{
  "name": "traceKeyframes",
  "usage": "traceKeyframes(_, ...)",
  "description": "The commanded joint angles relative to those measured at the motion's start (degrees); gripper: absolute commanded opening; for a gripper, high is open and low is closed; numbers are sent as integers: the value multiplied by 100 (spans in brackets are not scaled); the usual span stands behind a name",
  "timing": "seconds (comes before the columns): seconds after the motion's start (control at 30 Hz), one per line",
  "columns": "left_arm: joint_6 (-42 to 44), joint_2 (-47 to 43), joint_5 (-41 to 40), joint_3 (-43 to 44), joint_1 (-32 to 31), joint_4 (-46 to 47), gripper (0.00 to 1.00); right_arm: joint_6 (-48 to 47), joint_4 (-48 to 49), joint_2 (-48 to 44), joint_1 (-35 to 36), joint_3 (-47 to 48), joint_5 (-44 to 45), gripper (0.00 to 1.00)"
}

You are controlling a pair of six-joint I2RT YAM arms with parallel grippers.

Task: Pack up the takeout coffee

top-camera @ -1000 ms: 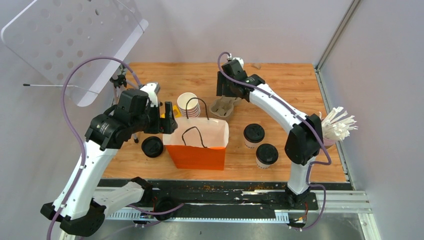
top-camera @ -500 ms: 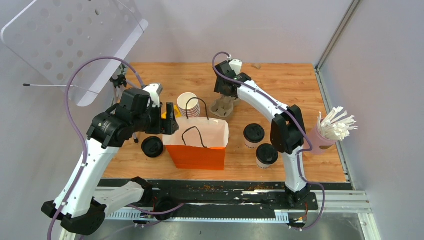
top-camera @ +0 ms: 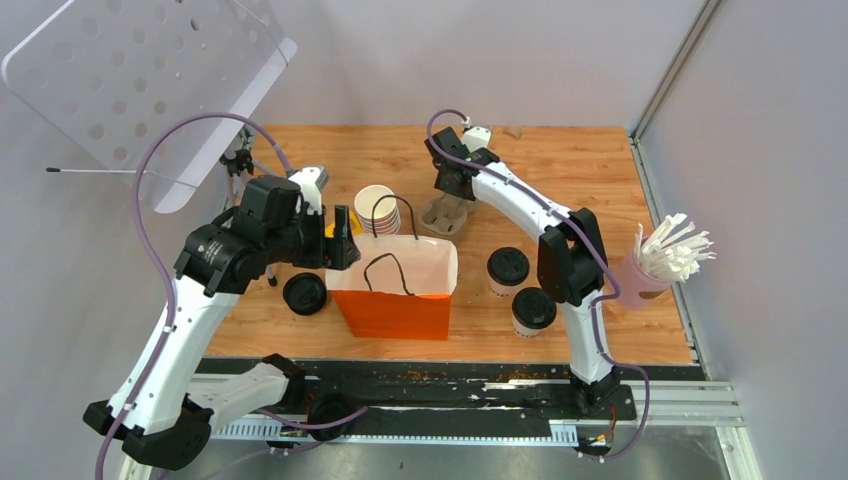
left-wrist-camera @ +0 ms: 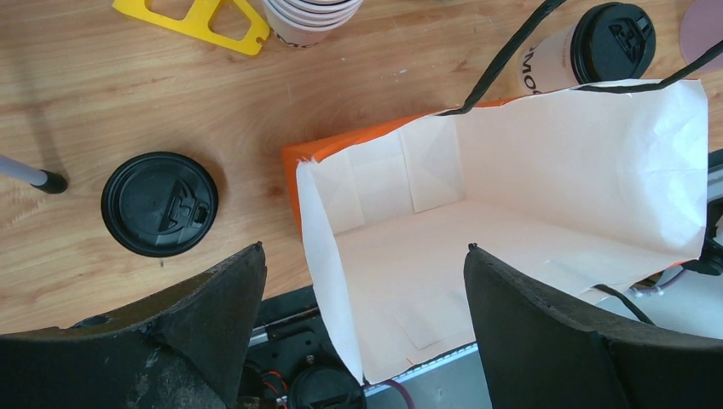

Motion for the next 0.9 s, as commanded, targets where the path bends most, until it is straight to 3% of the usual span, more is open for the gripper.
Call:
traceKeyframes(0.0,260,58,49,254,-13,1,92,158,53,165,-31,-18,153,52)
traceKeyframes(0.33,377,117,82,454,-9,-172,92,344,-72,452,-29,207,38,50)
traceKeyframes(0.87,217,-73,16,150,-7,37,92,-95,-254,326,23,377,206,36)
